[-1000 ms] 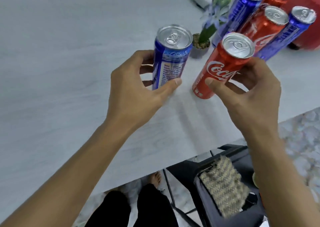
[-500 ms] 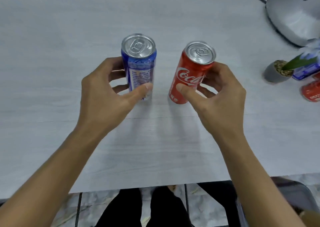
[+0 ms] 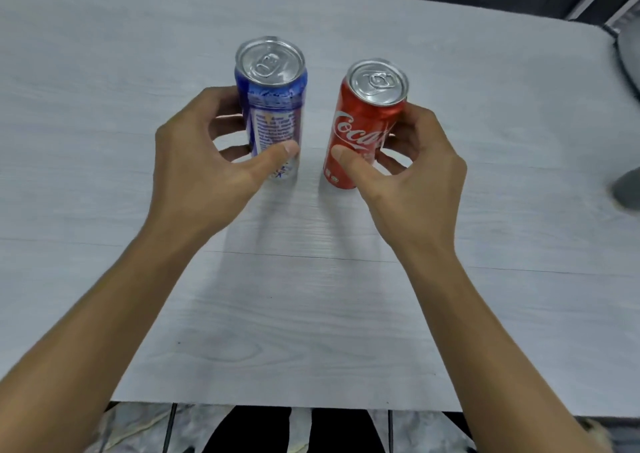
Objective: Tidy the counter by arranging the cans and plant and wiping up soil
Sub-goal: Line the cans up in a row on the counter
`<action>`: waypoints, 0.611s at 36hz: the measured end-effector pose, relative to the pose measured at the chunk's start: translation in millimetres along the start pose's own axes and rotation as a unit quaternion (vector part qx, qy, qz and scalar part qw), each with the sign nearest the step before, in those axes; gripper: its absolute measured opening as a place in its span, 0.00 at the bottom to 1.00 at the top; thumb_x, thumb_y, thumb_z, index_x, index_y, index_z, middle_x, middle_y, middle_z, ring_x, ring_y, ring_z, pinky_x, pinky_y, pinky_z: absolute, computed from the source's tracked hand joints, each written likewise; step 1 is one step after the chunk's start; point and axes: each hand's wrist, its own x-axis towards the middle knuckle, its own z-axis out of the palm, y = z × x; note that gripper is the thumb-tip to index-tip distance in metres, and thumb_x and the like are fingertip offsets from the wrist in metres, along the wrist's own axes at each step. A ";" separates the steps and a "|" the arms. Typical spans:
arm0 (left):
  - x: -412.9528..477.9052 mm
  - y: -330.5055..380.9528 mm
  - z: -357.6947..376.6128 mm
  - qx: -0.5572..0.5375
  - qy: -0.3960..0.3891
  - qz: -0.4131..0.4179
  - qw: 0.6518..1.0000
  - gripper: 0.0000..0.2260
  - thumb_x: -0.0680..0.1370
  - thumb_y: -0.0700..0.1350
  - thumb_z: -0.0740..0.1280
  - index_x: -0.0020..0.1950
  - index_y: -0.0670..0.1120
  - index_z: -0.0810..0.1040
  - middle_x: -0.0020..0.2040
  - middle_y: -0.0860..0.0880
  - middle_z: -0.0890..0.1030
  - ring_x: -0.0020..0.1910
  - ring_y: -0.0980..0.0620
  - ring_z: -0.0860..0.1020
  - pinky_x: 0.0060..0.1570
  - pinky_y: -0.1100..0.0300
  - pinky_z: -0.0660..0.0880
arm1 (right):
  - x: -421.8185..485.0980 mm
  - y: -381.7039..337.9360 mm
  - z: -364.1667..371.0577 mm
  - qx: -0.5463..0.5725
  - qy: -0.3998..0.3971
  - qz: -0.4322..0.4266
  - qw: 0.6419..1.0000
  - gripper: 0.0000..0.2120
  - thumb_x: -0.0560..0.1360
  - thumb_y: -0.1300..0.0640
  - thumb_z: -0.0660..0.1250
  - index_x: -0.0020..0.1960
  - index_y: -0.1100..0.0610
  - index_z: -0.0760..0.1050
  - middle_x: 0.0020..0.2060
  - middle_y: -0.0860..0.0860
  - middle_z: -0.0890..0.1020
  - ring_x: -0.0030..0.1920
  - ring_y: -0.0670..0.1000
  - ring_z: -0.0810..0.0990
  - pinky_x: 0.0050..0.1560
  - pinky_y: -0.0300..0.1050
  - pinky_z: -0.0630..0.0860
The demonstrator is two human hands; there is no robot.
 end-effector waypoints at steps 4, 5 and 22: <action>10.0 -5.6 -5.6 0.004 -0.005 0.004 1.000 0.30 0.67 0.59 0.82 0.66 0.51 0.80 0.57 0.59 0.84 0.57 0.61 0.83 0.51 0.59 0.84 | 3.4 -2.2 14.6 0.002 0.008 -0.010 1.000 0.30 0.67 0.49 0.83 0.66 0.53 0.77 0.50 0.36 0.82 0.53 0.33 0.81 0.50 0.30 0.80; 11.7 -7.2 -6.4 0.005 -0.007 0.003 1.000 0.31 0.67 0.58 0.82 0.66 0.50 0.79 0.58 0.59 0.84 0.57 0.60 0.83 0.52 0.59 0.84 | 3.5 -2.7 17.9 0.003 0.011 -0.012 1.000 0.30 0.67 0.49 0.82 0.65 0.53 0.77 0.50 0.37 0.82 0.53 0.34 0.81 0.50 0.31 0.80; 17.4 -31.9 -19.6 -0.026 -0.045 -0.003 0.999 0.29 0.68 0.52 0.83 0.67 0.49 0.79 0.59 0.56 0.84 0.59 0.58 0.82 0.55 0.58 0.83 | -7.7 -4.8 47.1 -0.014 0.037 -0.025 0.999 0.30 0.67 0.49 0.83 0.64 0.54 0.77 0.50 0.39 0.82 0.53 0.37 0.82 0.49 0.30 0.80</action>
